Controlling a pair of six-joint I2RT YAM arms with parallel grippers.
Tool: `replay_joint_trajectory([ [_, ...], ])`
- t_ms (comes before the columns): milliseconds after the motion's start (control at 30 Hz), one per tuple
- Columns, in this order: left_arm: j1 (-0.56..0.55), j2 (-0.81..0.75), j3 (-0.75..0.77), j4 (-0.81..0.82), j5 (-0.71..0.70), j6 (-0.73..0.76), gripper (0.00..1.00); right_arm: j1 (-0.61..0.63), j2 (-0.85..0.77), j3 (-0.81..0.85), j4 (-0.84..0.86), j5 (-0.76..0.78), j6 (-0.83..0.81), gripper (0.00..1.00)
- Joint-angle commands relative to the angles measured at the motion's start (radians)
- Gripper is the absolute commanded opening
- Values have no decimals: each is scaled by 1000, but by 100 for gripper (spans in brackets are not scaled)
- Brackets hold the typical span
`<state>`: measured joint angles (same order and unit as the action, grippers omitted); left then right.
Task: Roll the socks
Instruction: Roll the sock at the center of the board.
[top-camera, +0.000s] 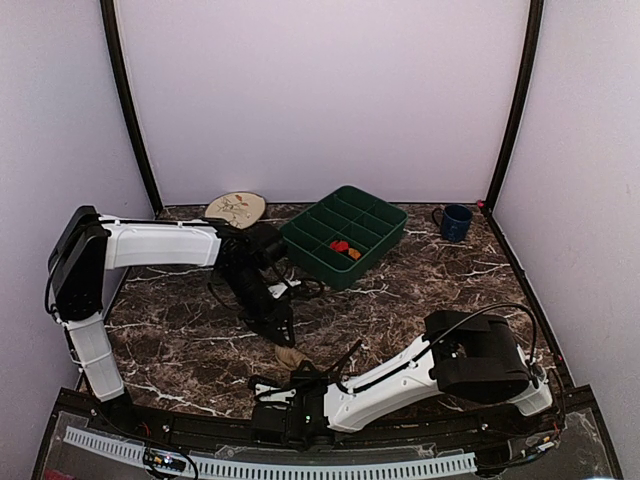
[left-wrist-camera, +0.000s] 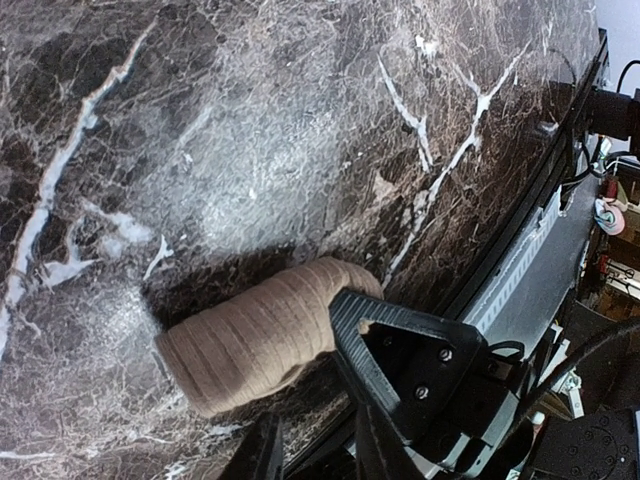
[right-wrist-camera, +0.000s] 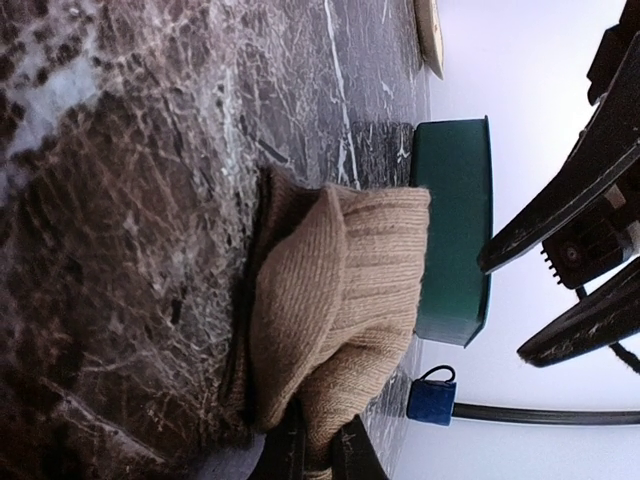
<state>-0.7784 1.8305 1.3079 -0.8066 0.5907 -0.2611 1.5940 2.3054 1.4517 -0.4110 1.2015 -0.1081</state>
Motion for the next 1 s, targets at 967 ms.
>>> replay_joint_trajectory([
  [967, -87, -166, -98, 129, -278, 617, 33, 13, 19, -74, 47, -48, -45, 0],
])
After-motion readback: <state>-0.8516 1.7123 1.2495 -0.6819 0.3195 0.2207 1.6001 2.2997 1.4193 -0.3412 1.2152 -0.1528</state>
